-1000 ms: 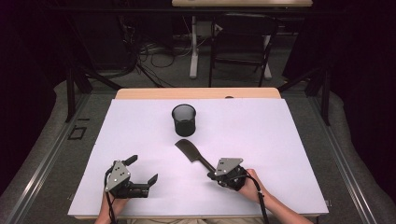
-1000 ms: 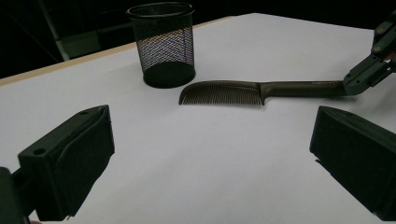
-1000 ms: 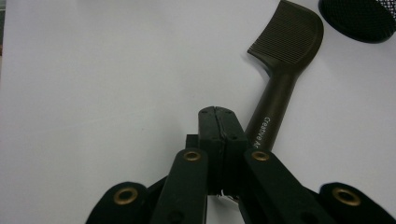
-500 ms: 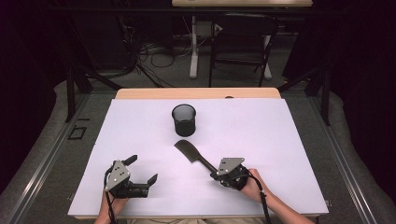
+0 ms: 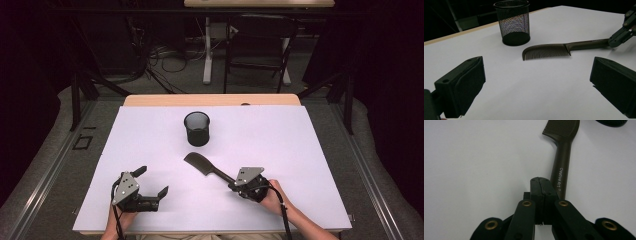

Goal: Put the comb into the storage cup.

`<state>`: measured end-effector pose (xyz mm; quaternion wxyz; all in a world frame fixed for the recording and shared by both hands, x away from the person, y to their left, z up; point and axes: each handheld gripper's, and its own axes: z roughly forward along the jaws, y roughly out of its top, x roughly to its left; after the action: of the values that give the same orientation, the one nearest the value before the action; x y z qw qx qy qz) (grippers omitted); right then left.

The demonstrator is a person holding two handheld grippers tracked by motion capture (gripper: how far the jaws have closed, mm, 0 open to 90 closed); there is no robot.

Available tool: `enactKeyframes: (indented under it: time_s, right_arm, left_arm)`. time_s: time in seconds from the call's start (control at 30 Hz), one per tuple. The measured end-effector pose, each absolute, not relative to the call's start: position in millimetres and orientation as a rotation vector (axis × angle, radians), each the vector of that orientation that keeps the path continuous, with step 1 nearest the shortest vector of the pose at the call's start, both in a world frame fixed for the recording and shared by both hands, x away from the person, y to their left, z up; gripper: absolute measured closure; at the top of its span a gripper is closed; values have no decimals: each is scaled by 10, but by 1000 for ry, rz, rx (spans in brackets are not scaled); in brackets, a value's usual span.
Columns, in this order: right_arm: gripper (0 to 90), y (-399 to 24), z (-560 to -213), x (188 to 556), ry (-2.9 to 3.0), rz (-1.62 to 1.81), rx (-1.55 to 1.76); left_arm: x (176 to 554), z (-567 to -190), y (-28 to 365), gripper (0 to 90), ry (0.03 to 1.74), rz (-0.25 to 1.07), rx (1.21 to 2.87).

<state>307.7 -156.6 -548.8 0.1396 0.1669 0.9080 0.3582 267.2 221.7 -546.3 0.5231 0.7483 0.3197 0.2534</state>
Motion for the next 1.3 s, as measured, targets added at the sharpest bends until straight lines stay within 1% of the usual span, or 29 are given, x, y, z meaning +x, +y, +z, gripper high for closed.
enactKeyframes:
  time_s: [1.3]
  right_arm:
    - [900,-1654,-5506,3191,2594,995,548]
  left_arm:
    - [2668,-5457,2219,0,764,615,1788]
